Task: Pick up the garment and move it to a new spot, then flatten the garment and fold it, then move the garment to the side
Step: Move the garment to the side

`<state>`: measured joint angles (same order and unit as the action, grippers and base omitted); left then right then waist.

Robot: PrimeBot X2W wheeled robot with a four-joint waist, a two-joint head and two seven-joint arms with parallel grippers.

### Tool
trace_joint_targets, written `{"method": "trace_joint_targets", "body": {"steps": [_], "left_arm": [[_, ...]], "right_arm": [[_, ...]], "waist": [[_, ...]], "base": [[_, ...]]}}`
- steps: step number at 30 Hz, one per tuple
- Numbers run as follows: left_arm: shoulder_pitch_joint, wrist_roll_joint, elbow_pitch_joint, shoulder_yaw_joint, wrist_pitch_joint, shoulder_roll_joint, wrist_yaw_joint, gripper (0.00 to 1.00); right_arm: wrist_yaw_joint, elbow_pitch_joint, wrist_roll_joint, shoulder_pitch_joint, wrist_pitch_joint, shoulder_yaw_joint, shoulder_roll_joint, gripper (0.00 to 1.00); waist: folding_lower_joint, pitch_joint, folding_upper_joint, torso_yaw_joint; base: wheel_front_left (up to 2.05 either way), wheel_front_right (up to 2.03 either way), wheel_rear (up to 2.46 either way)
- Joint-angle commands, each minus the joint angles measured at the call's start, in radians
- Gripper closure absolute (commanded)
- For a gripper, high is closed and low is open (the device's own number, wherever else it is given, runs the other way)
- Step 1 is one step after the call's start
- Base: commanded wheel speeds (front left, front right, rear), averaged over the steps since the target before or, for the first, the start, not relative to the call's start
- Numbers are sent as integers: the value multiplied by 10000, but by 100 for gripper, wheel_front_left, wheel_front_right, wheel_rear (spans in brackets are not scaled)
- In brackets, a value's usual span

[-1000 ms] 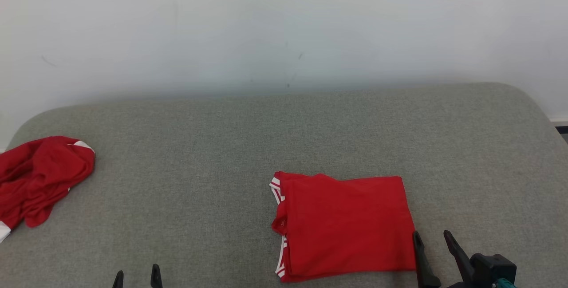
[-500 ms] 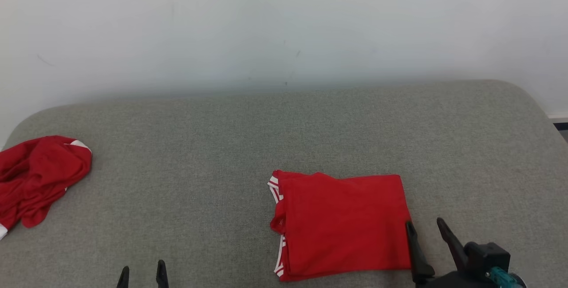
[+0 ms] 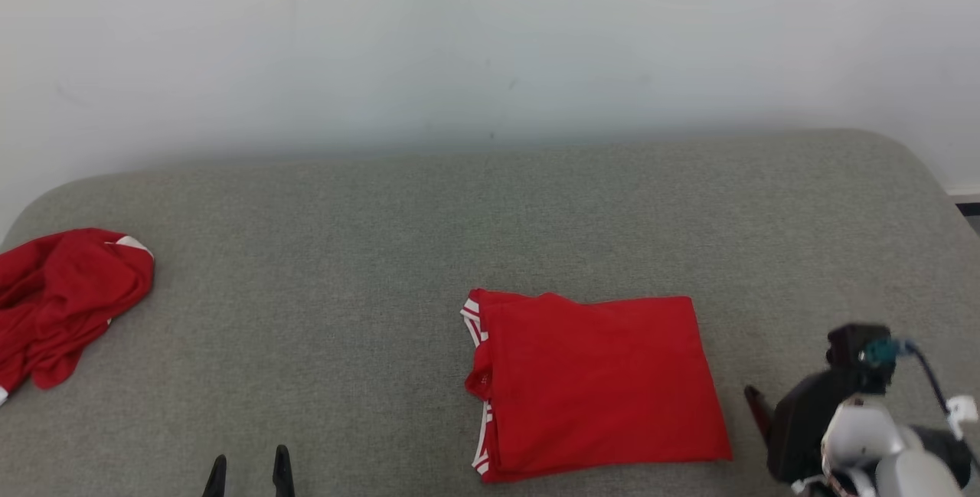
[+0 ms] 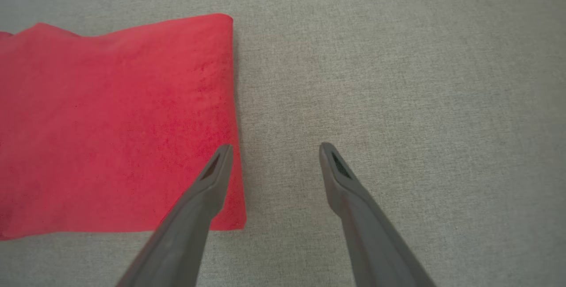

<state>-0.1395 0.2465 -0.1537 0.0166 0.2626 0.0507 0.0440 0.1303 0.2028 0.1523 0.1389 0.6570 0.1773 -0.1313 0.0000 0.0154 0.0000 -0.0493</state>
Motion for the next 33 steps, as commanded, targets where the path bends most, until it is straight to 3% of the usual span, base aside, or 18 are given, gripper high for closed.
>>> {"method": "trace_joint_targets", "body": {"steps": [1, 8, 24, 25, 27, 28, 29, 33], "left_arm": [[-13, -23, 12, 27, 28, -6, 39, 0], [100, -111, 44, 201, 28, -5, 118, 0], [375, -133, 463, 431, 28, -6, 66, 0], [386, -133, 506, 422, 28, -6, 54, 0], [437, -112, 590, 398, 28, -6, 20, 0], [455, -111, 629, 374, 30, -6, 17, 0], [459, -119, 657, 386, 28, -8, 14, 0], [545, -90, 772, 348, 30, -8, 23, 0]], "right_arm": [[4, 124, -50, 323, 453, 23, -110, 0], [4, 1271, 184, 1558, 1895, 321, -299, 0], [4, 3183, -166, 2230, 2260, 138, 69, 0], [4, 3230, -87, 2262, 2227, 118, 71, 5], [4, 3312, -30, 2391, 2138, 37, 39, 73], [4, 3345, -88, 2453, 2085, -96, -15, 95], [4, 3387, -126, 2531, 2016, -148, -65, 100], [3, 3488, -326, 3088, 1626, -423, -275, 100]], "waist": [[0, -78, 0, 110], [0, -366, 0, 589], [0, -798, 0, 1257], [0, -829, 0, 1252], [0, -908, 0, 1204], [0, -953, 0, 1153], [0, -993, 0, 1102], [0, -1246, 0, 735]], "base": [[0, 0, 0], [0, 0, 0], [0, 0, 0], [0, 0, 0], [0, 0, 0], [0, 0, 0], [0, 0, 0], [0, 0, 0]]}}
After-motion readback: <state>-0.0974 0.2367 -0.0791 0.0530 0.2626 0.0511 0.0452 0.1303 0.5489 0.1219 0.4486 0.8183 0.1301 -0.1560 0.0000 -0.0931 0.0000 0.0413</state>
